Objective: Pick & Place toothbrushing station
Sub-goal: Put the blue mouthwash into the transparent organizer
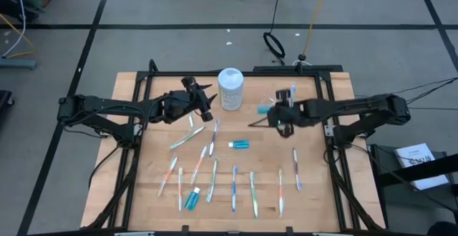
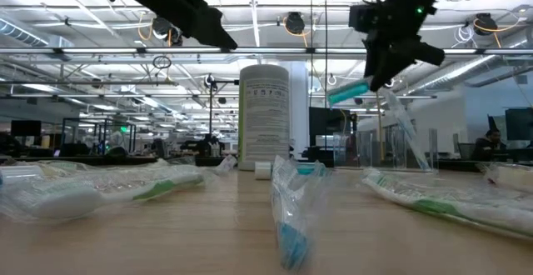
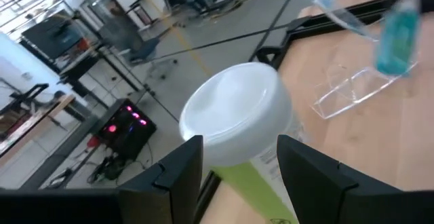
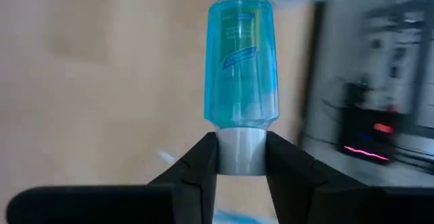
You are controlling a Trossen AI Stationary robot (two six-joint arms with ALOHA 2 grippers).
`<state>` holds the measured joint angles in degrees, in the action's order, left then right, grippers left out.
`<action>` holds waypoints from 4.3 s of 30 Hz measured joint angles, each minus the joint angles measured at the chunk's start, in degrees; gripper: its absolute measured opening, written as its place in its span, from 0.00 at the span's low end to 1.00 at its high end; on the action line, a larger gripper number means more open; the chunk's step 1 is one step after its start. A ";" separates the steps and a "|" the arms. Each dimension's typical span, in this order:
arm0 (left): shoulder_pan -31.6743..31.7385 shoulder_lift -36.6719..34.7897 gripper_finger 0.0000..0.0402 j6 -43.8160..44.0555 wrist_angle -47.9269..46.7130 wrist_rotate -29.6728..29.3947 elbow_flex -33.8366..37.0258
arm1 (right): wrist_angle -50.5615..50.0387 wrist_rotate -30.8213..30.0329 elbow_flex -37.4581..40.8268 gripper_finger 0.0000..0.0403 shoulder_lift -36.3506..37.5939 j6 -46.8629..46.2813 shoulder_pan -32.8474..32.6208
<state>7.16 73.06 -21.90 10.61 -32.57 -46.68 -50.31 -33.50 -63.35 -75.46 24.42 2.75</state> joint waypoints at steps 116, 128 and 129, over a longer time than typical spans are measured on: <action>4.44 0.00 0.49 13.65 -1.80 6.34 0.00 | 10.82 -21.76 17.33 0.41 -1.45 10.97 -3.76; 4.44 0.02 0.49 16.39 -1.43 22.14 0.00 | 22.53 10.74 17.33 0.41 7.54 -26.74 -5.99; 4.44 0.01 0.49 16.91 -1.47 23.40 0.00 | 24.62 13.02 17.33 0.41 7.54 -28.85 -5.99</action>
<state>11.60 73.06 -4.99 9.14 -9.17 -46.68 -25.69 -20.47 -46.02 -67.92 -4.43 -3.25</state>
